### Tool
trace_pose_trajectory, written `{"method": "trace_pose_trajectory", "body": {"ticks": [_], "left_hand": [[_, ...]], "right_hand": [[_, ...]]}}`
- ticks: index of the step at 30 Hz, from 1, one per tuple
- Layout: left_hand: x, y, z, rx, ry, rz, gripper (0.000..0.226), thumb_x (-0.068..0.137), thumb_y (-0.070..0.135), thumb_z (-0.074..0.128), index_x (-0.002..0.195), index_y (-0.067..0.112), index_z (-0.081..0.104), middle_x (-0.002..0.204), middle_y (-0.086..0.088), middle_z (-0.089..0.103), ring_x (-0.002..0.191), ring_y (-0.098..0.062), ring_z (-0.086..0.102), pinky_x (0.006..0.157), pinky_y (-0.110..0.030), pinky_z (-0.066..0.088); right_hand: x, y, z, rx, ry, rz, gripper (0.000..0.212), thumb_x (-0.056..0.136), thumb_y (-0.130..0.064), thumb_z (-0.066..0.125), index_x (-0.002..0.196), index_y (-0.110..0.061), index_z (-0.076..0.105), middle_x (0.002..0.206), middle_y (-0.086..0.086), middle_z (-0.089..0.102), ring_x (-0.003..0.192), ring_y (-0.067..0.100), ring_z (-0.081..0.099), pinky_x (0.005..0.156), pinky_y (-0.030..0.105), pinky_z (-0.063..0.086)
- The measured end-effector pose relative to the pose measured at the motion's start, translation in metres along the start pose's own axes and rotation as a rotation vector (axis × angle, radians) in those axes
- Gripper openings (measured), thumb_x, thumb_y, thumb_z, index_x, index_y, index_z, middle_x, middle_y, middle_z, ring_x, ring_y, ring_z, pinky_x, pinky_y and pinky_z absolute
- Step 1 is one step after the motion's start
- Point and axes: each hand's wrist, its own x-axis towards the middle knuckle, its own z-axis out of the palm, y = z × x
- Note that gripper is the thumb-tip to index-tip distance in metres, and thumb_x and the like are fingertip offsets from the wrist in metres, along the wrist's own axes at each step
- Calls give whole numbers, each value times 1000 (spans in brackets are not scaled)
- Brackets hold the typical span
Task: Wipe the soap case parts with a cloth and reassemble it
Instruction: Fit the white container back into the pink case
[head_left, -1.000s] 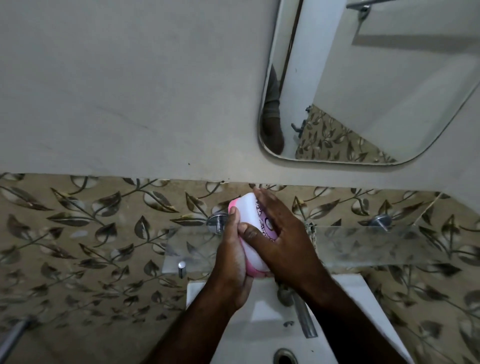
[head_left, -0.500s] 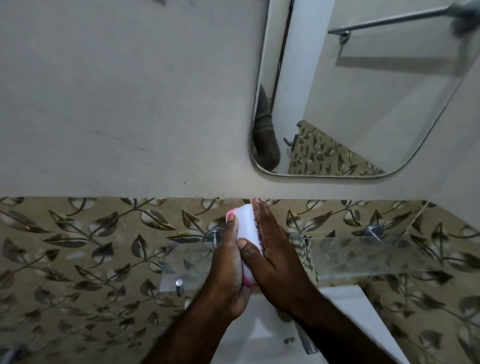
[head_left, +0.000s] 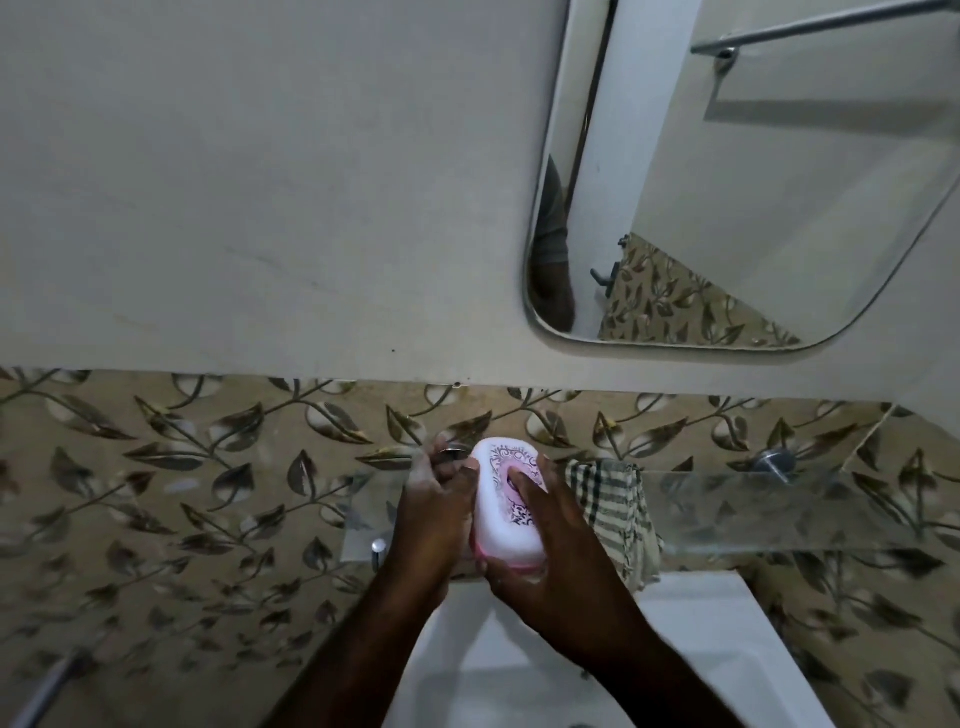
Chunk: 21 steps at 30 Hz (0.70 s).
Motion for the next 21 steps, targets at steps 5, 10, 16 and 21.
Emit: {"method": "trace_pose_trajectory", "body": {"ticks": [5,10,16,21], "left_hand": [[-7,-5,2,323,-87,197,28,95,13,56,122,15,63,109,-3,71,91,-6,67,71,-11,52],[-10,-13,6,434,-118,277,35,93,16,60,128,13,61,115,3,69,95,4,65,80,-9,49],[-13,-15,7,528,-125,399,38,93,17,59,130,14,59,113,5,68,99,-2,65,85,-13,49],[-14,-15,5,548,-144,423,40,93,26,56,132,19,56,115,1,69,99,-5,66,84,-17,52]], "right_hand": [[2,-2,4,-68,46,48,83,74,-55,58,144,-15,40,155,9,30,142,23,31,114,33,29],[6,4,-4,-106,31,84,86,69,-59,61,139,-11,48,148,15,40,134,28,42,107,28,30],[9,8,-7,-115,56,49,83,66,-52,66,135,-9,50,142,11,45,129,22,46,105,23,32],[10,6,-11,-127,22,33,86,66,-46,69,140,-10,44,145,11,41,131,20,42,106,11,23]]}}
